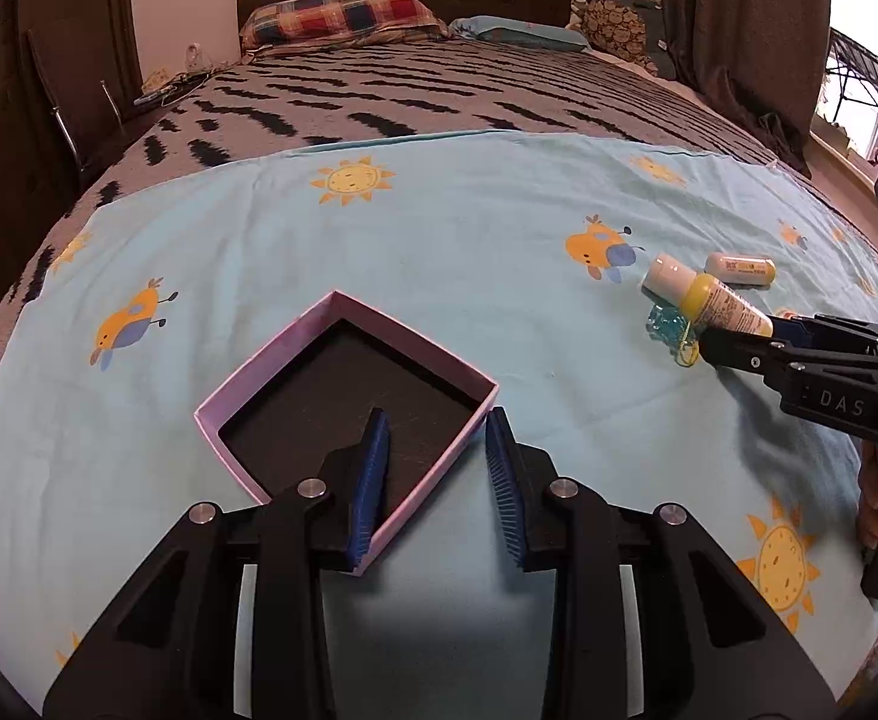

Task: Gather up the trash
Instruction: 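Grasp the pink box rim with the left gripper while the right grasps the yellow bottle, then carry the pink box and yellow bottle down over the bin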

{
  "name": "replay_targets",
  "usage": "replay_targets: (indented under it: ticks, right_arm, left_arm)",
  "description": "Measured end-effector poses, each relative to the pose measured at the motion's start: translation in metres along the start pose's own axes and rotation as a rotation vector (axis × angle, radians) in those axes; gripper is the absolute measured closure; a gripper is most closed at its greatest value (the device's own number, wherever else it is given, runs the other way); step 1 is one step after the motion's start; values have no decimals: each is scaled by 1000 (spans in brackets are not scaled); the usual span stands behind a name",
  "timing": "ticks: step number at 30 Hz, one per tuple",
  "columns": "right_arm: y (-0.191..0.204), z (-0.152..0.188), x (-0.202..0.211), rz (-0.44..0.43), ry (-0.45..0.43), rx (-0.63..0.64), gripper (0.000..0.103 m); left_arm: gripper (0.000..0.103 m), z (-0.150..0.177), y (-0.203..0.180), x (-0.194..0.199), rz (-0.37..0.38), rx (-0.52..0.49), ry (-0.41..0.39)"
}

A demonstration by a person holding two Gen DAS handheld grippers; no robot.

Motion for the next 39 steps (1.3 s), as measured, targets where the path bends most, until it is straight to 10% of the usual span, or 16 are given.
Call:
replay_targets:
  ticks: [4, 21, 39]
  right_arm:
    - [2, 0, 3, 18, -15, 11, 66]
    - [2, 43, 101, -20, -120, 41, 71]
    - [5, 177, 246, -91, -226, 82, 71]
  left_arm:
    - [103, 0, -7, 2, 14, -23, 4]
    - [103, 35, -67, 82, 92, -61, -51]
    - [103, 110, -154, 199, 196, -101, -172]
Point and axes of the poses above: each gripper's, at about its wrist camera, not at the fingertips, and x roughly against the way its jaws point, y to its left, z to its underside, the point moved 8 cm from there along -x, roughly the way its jaws point, and after that the axes turned 11 degrees about -x, right-handed, at the moved point
